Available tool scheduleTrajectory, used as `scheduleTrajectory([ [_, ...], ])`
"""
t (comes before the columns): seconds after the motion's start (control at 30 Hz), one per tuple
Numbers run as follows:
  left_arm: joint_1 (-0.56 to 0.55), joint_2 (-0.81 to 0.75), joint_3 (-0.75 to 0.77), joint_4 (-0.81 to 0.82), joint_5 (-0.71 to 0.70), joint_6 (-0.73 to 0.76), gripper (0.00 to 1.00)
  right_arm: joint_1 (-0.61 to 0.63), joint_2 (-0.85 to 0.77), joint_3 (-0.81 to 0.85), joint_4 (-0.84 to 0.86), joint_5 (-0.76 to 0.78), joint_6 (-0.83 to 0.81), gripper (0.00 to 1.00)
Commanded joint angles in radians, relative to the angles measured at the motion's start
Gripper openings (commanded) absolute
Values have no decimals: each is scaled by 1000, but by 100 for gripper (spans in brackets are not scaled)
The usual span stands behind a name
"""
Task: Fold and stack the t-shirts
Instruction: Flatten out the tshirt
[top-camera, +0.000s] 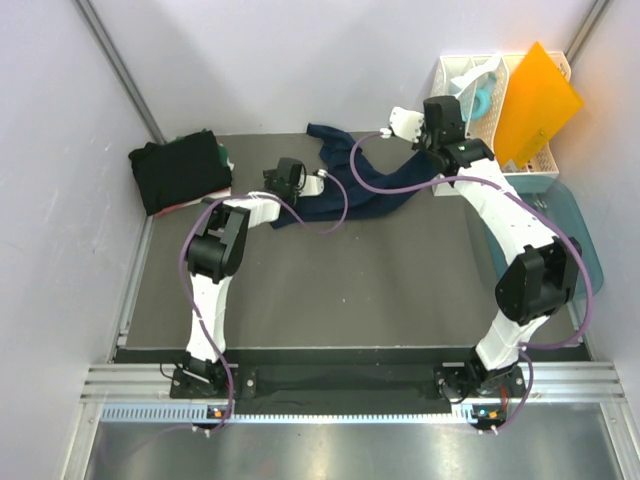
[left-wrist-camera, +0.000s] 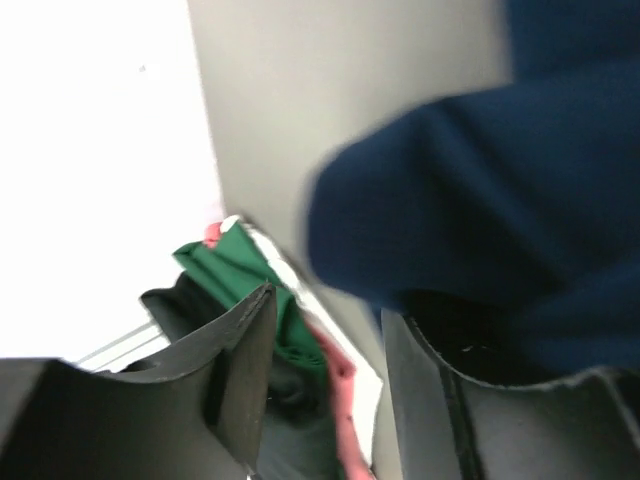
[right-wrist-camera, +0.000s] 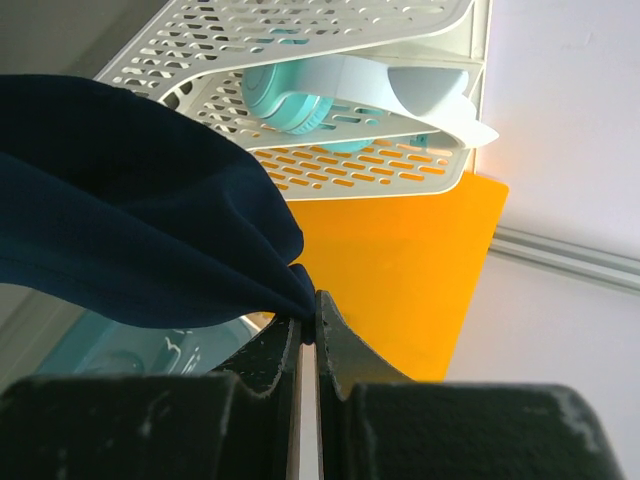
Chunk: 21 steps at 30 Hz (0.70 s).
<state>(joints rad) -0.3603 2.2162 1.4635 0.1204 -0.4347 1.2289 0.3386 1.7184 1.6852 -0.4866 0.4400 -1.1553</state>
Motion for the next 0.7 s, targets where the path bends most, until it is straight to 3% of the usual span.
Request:
scheduleTrajectory([
  [0.0,3,-85,38,74,-52,-58,53,8,-22,21,42,5,39,0],
  [0.13,1,-179,15,55,-53,-71,61,10,-26,11,42,3,46,0],
  [0.23,3,-269,-28,15,2,-86,83,10,-26,13,40,3,46,0],
  [0.27,3,-298,-41,-54,80,-98,87,11,-28,13,39,2,45,0],
  [0.33,14,-393,-101,-108,169,-97,88,11,-28,14,39,3,45,0],
  [0.47,38,-509,-178,-377,410,-20,88,16,-29,8,33,2,43,0],
  [0.67,53,-589,-379,-364,556,217,86,23,-26,7,28,3,45,1],
])
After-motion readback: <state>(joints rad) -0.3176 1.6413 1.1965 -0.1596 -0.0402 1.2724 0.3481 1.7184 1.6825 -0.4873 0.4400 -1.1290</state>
